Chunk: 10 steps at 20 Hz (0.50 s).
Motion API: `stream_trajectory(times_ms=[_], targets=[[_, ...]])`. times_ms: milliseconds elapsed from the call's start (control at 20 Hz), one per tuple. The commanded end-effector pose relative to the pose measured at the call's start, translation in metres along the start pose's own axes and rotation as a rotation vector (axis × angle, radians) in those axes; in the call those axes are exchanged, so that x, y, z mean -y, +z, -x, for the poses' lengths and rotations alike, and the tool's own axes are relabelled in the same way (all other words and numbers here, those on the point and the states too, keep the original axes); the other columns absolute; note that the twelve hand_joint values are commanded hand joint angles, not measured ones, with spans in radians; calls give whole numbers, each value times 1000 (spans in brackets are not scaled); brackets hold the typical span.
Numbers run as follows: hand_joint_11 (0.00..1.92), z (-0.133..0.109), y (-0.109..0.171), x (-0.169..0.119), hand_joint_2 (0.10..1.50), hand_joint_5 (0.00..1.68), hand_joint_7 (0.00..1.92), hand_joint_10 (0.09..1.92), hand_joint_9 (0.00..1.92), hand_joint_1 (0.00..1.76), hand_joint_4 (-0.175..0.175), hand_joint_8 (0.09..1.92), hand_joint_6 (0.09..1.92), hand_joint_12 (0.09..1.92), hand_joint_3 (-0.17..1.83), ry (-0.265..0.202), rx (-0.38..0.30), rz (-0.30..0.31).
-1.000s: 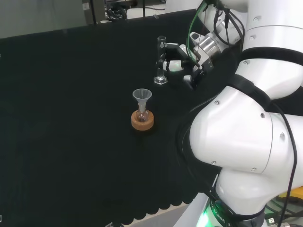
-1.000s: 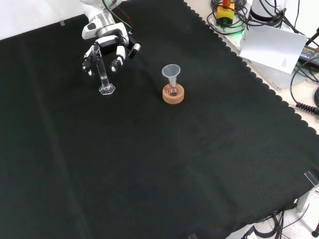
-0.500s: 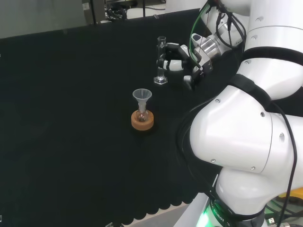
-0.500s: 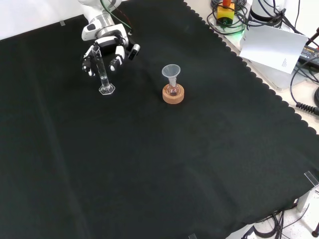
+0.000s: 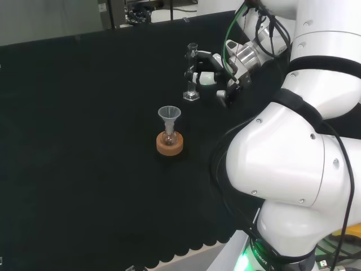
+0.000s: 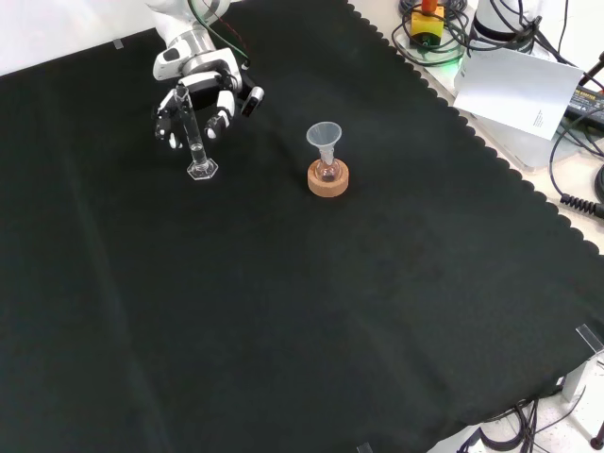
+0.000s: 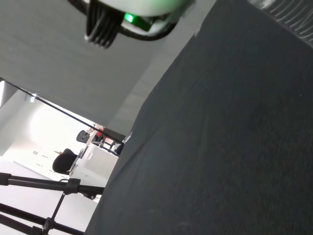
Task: Pick up the graduated cylinder.
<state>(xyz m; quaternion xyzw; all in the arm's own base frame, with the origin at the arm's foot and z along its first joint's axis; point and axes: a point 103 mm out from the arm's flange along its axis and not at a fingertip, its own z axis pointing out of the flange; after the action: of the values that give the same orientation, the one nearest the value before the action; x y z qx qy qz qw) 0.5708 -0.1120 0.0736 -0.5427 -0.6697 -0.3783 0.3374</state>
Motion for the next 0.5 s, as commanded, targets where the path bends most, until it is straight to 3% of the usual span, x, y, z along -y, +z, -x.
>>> stream_trajectory(times_ms=[50,500], targets=[[796,2,3,-1,749,610,554,385,904,1073,-17,637,554,1034,509,-1,-3,1],[904,4,5,-6,823,718,632,353,994,1090,-5,639,628,982,540,7,-27,3]])
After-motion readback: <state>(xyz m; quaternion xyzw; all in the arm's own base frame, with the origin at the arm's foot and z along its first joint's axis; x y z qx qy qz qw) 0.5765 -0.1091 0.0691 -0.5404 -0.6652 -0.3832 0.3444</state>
